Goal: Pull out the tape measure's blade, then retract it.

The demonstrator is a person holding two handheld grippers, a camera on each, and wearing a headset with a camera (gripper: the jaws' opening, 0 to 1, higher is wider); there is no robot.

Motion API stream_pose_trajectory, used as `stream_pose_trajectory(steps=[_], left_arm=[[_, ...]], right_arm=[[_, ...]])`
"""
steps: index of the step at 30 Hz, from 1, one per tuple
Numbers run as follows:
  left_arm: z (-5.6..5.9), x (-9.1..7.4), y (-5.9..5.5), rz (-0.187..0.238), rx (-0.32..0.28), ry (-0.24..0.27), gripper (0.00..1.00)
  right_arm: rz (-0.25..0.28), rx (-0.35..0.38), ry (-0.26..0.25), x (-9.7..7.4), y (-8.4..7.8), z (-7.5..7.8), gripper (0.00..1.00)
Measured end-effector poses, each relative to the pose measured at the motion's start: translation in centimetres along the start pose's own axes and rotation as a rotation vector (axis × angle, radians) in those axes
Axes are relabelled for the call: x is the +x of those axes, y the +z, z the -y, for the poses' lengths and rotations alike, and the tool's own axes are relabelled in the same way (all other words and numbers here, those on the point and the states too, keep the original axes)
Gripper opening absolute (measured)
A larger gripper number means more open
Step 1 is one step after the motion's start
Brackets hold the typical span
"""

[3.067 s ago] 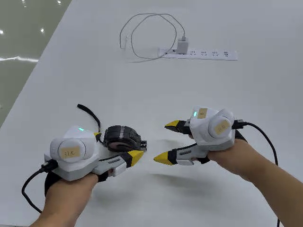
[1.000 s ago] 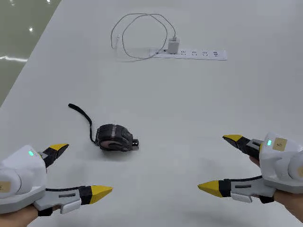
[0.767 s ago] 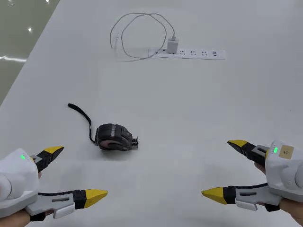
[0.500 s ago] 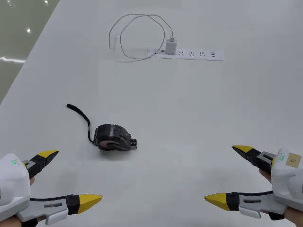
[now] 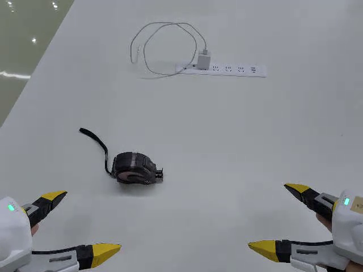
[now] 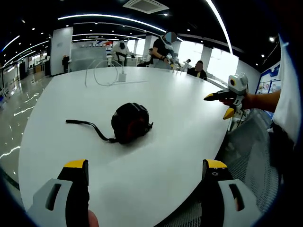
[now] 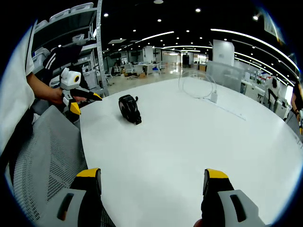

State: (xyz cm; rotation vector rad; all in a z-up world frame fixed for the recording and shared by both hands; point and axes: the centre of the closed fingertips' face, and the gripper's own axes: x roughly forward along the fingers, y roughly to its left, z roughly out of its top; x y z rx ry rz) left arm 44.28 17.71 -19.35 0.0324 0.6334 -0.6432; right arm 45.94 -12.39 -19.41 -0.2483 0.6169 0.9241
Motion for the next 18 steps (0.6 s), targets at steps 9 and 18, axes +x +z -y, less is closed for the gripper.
stream_pose_trajectory(steps=[9,18], left_arm=[[0.00,0.10,0.08,-0.002,0.001,-0.003,0.98],[0.03,0.21,0.11,-0.001,0.001,-0.007,0.98]], right_arm=[[-0.013,0.005,0.006,-0.05,-0.41,-0.15,0.88],[-0.017,0.012,0.012,-0.03,-0.64,-0.47,0.89]])
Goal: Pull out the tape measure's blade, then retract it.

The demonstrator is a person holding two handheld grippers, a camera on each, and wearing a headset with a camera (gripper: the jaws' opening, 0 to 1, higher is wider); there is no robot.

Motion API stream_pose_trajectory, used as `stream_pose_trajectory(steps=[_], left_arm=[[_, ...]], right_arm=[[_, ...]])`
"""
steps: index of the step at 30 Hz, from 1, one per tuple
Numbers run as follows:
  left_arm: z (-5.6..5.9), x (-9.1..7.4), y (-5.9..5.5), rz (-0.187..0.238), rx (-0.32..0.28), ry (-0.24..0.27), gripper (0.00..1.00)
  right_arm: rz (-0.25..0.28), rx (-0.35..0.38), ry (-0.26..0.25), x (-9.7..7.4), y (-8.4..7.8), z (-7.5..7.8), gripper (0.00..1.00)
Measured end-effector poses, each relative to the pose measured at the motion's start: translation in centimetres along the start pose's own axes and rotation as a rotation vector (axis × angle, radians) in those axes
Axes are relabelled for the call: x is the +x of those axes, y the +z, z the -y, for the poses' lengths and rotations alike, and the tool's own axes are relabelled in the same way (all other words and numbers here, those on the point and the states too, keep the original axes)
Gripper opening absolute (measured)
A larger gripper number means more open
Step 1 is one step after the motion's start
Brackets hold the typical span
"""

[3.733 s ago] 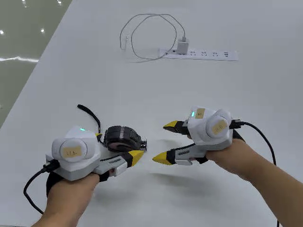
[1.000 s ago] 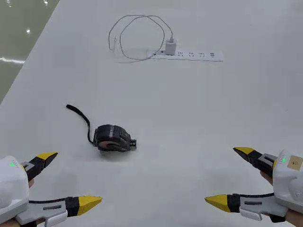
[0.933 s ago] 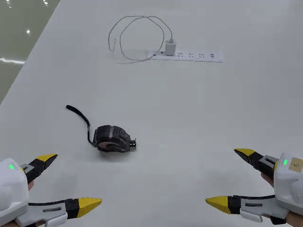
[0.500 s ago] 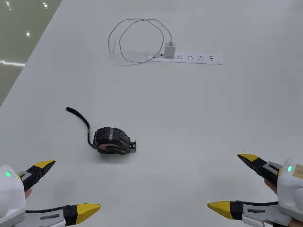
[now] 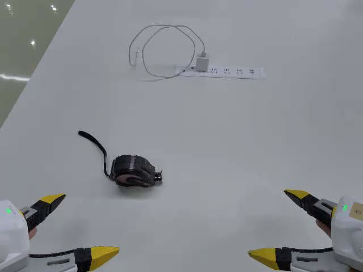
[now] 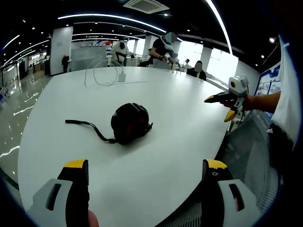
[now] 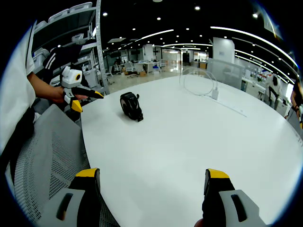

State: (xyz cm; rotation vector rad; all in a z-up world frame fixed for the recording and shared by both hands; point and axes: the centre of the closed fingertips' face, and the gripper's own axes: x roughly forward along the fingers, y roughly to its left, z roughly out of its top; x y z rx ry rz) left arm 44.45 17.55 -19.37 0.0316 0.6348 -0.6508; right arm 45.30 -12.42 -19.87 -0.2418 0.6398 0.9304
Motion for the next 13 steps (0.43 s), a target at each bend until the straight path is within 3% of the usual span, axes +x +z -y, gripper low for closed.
stream_pose_trajectory(steps=[13], left_arm=[[-0.01,-0.07,-0.21,-0.008,-0.004,-0.007,0.98]], right_arm=[[-0.003,0.003,0.003,0.27,-0.18,-0.20,0.89]])
